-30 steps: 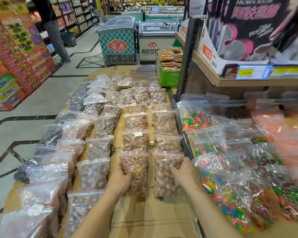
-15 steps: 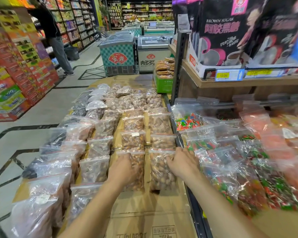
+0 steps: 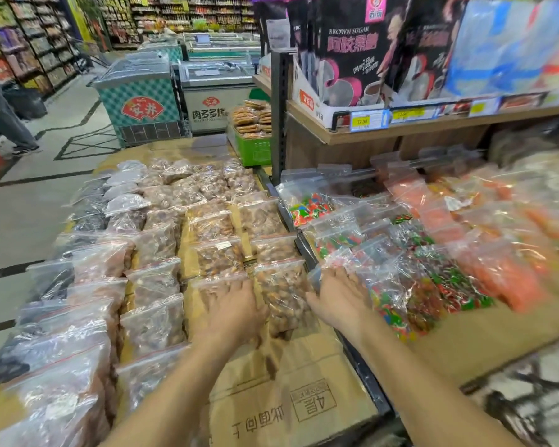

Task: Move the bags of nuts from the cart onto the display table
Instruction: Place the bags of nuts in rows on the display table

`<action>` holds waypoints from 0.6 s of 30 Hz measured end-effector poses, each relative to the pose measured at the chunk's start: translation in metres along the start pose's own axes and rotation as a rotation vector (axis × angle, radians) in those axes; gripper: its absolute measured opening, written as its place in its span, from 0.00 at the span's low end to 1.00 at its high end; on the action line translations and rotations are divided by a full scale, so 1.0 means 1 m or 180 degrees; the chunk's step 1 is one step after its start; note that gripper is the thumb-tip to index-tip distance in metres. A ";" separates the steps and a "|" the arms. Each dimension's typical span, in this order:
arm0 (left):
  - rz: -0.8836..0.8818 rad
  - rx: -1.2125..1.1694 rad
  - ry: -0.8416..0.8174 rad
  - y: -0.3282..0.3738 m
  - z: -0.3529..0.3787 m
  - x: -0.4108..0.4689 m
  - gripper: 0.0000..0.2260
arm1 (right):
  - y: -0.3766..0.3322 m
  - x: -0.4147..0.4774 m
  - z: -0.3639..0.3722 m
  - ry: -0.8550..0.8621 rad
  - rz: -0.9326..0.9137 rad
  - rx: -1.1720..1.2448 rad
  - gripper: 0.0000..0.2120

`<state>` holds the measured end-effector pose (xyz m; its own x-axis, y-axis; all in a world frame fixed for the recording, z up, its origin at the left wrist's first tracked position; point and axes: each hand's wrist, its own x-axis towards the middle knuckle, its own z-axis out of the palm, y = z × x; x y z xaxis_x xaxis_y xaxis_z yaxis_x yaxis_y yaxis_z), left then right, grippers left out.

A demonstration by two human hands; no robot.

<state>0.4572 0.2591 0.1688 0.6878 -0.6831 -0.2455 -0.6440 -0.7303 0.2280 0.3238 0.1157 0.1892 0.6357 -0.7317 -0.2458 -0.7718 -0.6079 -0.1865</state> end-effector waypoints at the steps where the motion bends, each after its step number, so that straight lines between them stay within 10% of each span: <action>1: 0.0094 0.0029 -0.0050 0.000 0.000 -0.002 0.30 | 0.001 -0.006 0.002 -0.0013 0.0096 -0.0011 0.30; 18: 0.1601 0.0547 -0.0426 0.069 0.032 -0.036 0.29 | 0.064 -0.128 0.030 0.0185 0.1398 0.0097 0.34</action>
<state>0.3773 0.2337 0.1629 0.2396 -0.9337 -0.2661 -0.9356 -0.2953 0.1937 0.1928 0.1800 0.1803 0.2463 -0.9352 -0.2543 -0.9684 -0.2266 -0.1046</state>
